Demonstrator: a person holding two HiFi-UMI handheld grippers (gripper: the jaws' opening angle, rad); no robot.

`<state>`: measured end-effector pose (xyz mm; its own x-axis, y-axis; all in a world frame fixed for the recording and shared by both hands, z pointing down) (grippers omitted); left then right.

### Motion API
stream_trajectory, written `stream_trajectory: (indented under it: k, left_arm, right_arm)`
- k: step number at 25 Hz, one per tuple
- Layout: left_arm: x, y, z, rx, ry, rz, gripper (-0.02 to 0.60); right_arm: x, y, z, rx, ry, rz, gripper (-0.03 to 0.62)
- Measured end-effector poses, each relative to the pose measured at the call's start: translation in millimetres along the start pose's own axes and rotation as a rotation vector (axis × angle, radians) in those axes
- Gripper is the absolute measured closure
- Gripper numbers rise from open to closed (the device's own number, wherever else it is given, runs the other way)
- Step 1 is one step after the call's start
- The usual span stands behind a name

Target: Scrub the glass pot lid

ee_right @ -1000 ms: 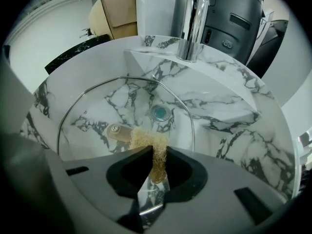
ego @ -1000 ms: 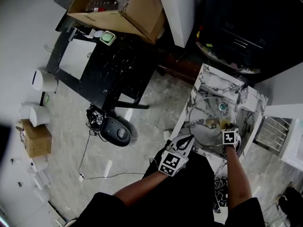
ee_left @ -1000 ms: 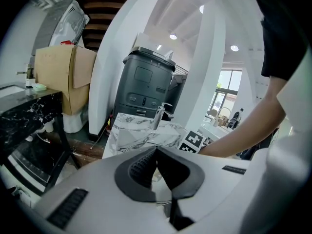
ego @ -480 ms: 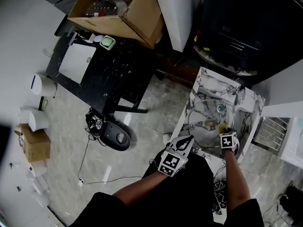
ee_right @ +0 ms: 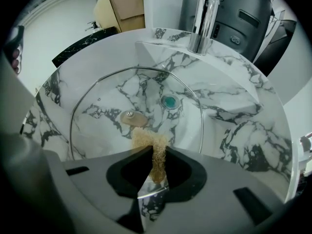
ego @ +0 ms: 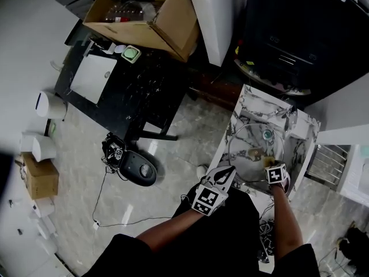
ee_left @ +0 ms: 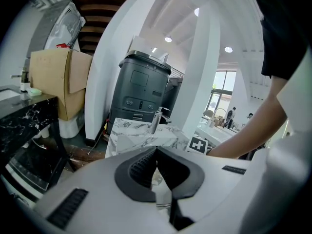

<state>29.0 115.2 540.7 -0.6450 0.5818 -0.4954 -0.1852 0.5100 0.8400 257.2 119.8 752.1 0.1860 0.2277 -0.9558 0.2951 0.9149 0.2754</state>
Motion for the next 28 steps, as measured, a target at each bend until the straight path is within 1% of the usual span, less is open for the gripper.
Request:
stream_trajectory:
  k: [10, 23, 28]
  left_arm:
    - [5.9, 1.0, -9.5, 0.017, 0.007, 0.004, 0.566]
    - [12.2, 1.3, -27.2, 0.042, 0.045, 0.010, 0.566]
    - [15.9, -0.7, -39.7, 0.049, 0.044, 0.021, 0.566]
  right_arm:
    - [-2.5, 2.1, -21.7, 0.064, -0.001, -0.064, 0.531]
    - [-8.1, -9.2, -53.0, 0.128, -0.031, -0.142, 0.531]
    - [-9.8, -14.3, -65.4, 0.156, -0.040, -0.168, 0.531]
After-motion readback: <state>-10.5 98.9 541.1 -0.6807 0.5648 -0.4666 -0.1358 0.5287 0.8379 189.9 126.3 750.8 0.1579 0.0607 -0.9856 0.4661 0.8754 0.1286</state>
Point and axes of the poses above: the fingertips, and each gripper's own axes: x backward along the fingers, z to its right, y out of its underside, the point moved 3 cm from there along x, backward along the fingers, and after that the axes turned 7 degrees about -y, right-handed, at the moved point
